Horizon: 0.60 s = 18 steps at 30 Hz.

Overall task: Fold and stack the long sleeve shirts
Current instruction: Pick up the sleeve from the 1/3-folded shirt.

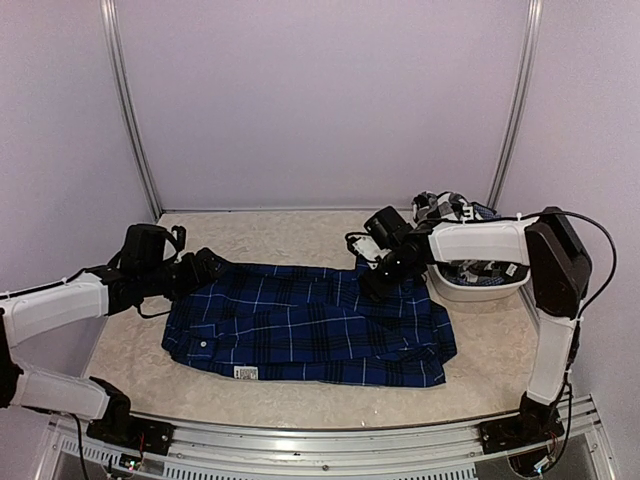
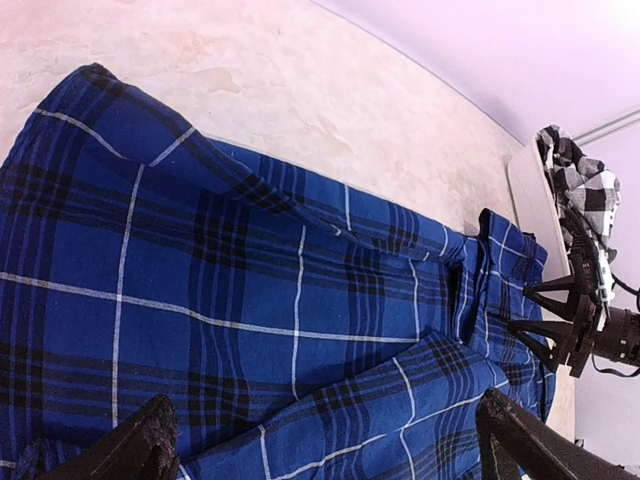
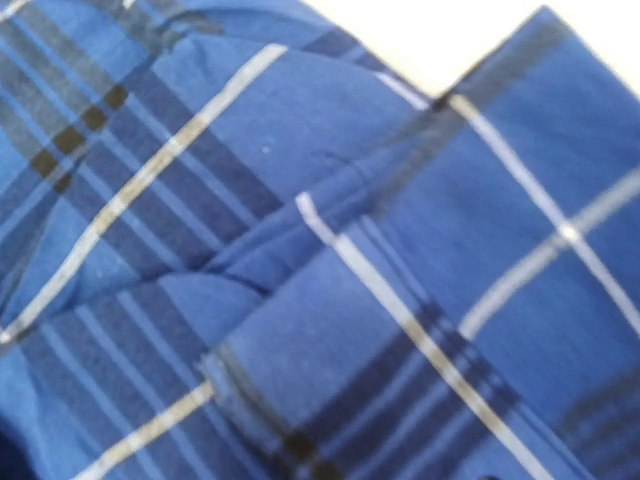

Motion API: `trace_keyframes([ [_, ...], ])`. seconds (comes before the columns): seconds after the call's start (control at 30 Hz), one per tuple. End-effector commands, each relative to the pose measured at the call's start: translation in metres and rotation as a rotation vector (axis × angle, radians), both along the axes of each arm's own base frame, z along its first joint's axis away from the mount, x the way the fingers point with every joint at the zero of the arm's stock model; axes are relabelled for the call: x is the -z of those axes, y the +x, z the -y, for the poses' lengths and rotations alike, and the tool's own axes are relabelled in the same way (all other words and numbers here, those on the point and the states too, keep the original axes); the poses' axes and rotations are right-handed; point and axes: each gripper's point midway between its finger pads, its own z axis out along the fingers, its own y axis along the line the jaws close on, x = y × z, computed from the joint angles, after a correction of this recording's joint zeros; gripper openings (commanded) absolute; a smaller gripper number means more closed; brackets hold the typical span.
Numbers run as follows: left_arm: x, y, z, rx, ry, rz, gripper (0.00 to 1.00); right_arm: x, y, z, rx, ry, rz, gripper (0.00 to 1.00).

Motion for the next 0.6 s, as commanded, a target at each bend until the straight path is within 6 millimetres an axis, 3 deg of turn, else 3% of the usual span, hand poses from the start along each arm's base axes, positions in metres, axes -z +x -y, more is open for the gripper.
trace_keyframes([
  [0.0,-0.002,0.005,0.002,0.022,-0.002,0.022,0.99,0.01,0.007,-0.008,-0.075,-0.015,-0.012,0.63],
  [0.33,0.008,0.006,0.005,0.032,-0.005,-0.001,0.99,0.037,0.016,-0.004,-0.074,-0.024,-0.048,0.55],
  [0.43,0.008,0.006,0.004,0.032,-0.004,-0.001,0.99,0.036,0.018,-0.002,-0.071,-0.005,-0.048,0.45],
  [0.57,0.01,0.005,0.004,0.031,-0.001,-0.004,0.99,0.031,0.02,-0.001,-0.075,0.004,-0.033,0.22],
])
